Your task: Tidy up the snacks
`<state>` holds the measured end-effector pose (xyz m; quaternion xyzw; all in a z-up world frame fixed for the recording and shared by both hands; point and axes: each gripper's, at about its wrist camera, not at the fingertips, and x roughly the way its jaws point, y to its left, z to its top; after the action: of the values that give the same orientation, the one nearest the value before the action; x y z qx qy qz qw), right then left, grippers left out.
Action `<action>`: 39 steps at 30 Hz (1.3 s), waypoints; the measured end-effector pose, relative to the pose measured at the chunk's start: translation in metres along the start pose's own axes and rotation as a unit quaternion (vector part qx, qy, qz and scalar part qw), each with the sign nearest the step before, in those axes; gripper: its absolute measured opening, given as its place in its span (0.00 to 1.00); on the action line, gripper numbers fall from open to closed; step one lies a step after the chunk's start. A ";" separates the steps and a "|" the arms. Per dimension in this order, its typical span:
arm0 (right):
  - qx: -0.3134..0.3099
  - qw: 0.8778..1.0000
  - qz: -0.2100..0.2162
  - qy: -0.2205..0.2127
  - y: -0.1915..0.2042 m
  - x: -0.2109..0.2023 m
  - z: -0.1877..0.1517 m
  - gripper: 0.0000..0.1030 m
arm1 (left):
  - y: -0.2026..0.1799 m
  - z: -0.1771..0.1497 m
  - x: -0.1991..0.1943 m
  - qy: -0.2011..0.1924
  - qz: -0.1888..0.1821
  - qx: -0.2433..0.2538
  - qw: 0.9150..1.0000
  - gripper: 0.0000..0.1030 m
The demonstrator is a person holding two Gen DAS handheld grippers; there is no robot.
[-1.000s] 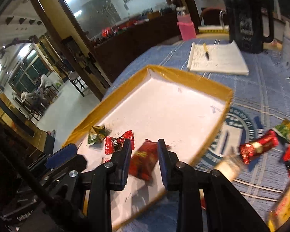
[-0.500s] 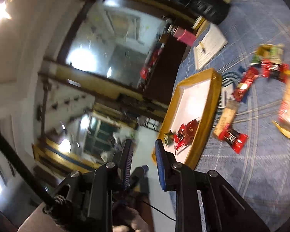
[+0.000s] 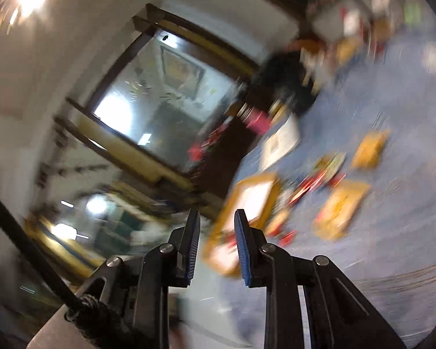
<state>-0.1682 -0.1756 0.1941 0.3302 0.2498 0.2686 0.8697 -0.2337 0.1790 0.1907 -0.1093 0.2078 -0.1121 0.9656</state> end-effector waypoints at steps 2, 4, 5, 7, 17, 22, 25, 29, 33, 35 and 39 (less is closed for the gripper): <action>-0.077 0.993 -0.082 -0.045 0.028 -0.043 0.028 0.24 | -0.012 0.019 -0.018 -0.020 0.018 0.043 0.999 0.63; -0.125 0.978 -0.148 -0.077 0.051 -0.075 0.053 0.24 | -0.025 0.044 -0.035 -0.037 0.053 0.098 0.993 0.64; -0.151 0.966 -0.188 -0.096 0.068 -0.096 0.072 0.24 | -0.032 0.061 -0.043 -0.045 0.071 0.127 0.988 0.65; -0.185 0.938 -0.261 -0.131 0.094 -0.124 0.099 0.24 | -0.038 0.087 -0.050 -0.053 0.101 0.158 0.981 0.66; -0.322 0.554 -0.719 -0.270 0.172 -0.119 0.192 0.35 | -0.031 0.232 -0.027 -0.070 0.172 0.146 0.972 0.74; -0.294 0.691 -0.629 -0.202 0.131 -0.068 0.179 0.44 | -0.022 0.190 0.017 -0.029 0.108 0.143 0.983 0.77; -0.279 0.768 -0.567 -0.102 0.077 -0.011 0.153 0.43 | -0.012 0.142 0.064 0.033 0.060 0.129 0.989 0.77; -0.306 0.774 -0.555 0.016 0.008 0.059 0.115 0.38 | -0.002 0.091 0.101 0.082 0.022 0.111 0.990 0.77; -0.313 0.741 -0.592 0.041 -0.024 0.029 0.123 0.31 | 0.002 0.084 0.088 0.074 0.060 0.137 0.986 0.77; -0.271 0.744 -0.610 0.014 -0.033 -0.023 0.143 0.31 | 0.010 0.106 0.063 0.035 0.099 0.137 0.985 0.77; -0.175 0.692 -0.699 -0.051 -0.066 -0.151 0.182 0.31 | 0.043 0.153 0.002 -0.036 0.180 0.088 0.979 0.77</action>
<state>-0.1470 -0.3934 0.3057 -0.0843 0.3119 -0.3953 0.8598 -0.1596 0.2442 0.3147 0.0113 0.1784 0.0494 0.9826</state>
